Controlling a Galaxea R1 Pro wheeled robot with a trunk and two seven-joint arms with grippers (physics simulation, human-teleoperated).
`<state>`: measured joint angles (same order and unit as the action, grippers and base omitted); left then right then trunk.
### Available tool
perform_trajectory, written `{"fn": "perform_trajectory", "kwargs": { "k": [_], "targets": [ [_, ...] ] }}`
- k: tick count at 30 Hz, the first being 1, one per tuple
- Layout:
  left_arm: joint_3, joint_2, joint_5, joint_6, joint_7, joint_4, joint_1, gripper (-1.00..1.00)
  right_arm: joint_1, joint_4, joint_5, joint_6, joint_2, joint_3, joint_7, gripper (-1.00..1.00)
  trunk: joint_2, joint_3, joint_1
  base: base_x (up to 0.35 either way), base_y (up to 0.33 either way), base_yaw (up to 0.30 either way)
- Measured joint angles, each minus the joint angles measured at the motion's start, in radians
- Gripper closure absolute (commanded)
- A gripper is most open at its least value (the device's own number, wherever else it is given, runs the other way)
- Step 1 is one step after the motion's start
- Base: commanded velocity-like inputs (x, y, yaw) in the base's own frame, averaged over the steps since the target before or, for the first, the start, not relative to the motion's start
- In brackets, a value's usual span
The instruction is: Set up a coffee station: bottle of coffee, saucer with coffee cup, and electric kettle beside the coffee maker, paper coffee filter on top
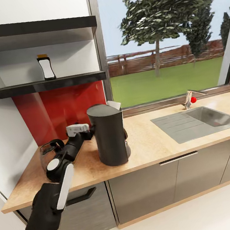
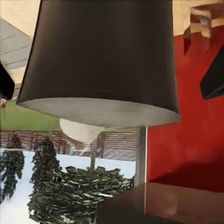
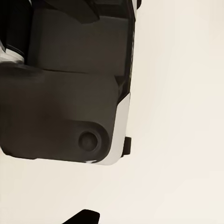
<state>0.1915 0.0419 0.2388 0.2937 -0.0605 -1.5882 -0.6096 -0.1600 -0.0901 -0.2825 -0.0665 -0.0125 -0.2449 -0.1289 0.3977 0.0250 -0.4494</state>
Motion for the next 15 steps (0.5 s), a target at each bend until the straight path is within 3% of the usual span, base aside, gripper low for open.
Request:
{"fn": "perform_trajectory", "kwargs": {
  "k": [4,6,7,8,10,12,15],
  "targets": [
    [-0.001,-0.008,0.009,0.062,-0.003,0.0,-0.11,-1.0,0.0,0.0,0.0,0.0,0.0,0.0,0.0,-1.0,0.0,0.0,0.0,0.0,0.0,0.0],
    [-0.002,-0.006,0.056,0.131,-0.004,0.0,-0.181,-1.0,0.0,0.0,0.0,0.0,0.0,0.0,0.0,-1.0,0.0,0.0,0.0,0.0,0.0,0.0],
    [-0.002,-0.001,0.106,0.191,-0.003,0.0,-0.24,-1.0,0.0,0.0,0.0,0.0,0.0,0.0,0.0,-1.0,0.0,0.0,0.0,0.0,0.0,0.0],
    [-0.003,0.001,0.124,0.213,-0.002,0.0,-0.267,-1.0,0.0,0.0,0.0,0.0,0.0,0.0,0.0,-1.0,0.0,0.0,0.0,0.0,0.0,0.0],
    [-0.024,0.002,0.194,0.332,0.0,0.003,-0.39,-1.0,0.0,0.0,0.0,0.0,0.0,0.001,0.0,-1.0,0.0,0.0,0.0,0.0,0.0,0.0],
    [-0.05,0.0,0.223,0.414,0.004,0.005,-0.477,-1.0,0.0,0.0,0.0,0.0,0.0,0.002,0.0,-1.0,0.0,0.0,0.0,0.0,0.0,0.0],
    [-0.068,0.003,0.23,0.483,0.012,0.013,-0.587,-1.0,0.0,0.001,0.0,0.0,0.001,0.002,0.0,-1.0,0.0,0.0,0.0,0.0,0.0,0.0]
  ]
}}
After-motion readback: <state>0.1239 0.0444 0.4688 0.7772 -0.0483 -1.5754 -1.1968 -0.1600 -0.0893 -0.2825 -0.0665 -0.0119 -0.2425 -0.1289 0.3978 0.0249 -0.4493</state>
